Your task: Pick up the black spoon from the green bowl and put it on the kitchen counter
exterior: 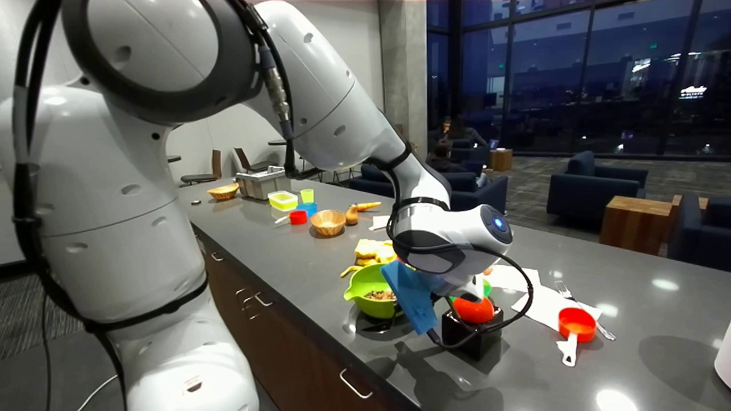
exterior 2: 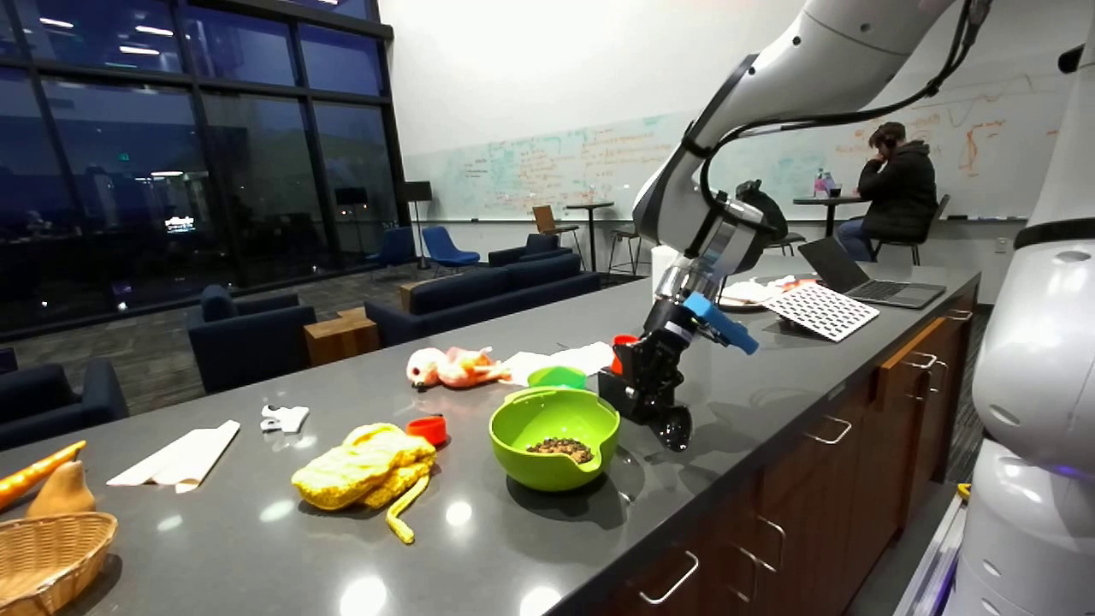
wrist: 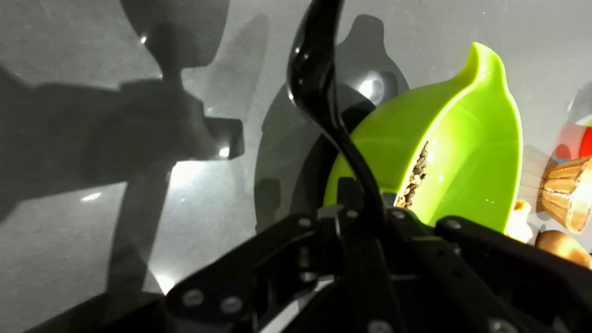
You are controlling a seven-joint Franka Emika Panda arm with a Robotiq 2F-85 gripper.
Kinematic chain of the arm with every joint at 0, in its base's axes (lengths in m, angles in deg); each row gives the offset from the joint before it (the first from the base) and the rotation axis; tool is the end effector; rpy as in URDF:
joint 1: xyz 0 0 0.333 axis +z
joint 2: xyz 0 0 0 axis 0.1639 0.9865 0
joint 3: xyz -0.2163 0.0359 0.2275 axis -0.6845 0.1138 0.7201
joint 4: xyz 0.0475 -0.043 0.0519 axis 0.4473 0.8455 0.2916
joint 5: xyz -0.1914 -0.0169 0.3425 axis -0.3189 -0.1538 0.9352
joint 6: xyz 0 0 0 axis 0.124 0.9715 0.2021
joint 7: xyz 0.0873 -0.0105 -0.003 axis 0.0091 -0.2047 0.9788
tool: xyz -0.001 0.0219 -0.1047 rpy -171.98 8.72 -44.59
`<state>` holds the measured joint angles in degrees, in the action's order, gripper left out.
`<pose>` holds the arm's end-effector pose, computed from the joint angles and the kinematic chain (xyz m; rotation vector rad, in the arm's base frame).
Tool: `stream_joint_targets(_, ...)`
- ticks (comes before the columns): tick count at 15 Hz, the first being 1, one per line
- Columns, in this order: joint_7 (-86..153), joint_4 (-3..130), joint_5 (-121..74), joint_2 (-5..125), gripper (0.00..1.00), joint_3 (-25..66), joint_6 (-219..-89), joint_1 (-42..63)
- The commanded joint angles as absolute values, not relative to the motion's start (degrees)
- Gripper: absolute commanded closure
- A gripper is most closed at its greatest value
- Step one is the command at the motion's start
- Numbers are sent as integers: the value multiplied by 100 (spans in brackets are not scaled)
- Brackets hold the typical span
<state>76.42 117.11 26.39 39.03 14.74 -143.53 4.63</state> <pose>0.4155 -0.0803 0.2866 -2.4603 0.2117 -0.0277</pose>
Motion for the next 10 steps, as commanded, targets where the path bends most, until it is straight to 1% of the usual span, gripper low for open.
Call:
stream_joint_targets(1,7782,11684,2848,3997,99,1509,-14256,389)
stream_joint_targets(6,7705,11675,2806,4050,99,1528,-14234,375)
stream_joint_targets(7,7687,11679,2789,4049,72,1531,-14238,373)
stream_joint_targets(8,7679,11686,2780,4045,71,1534,-14243,373)
stream_joint_targets(10,7671,11686,2756,4053,61,1537,-14261,371)
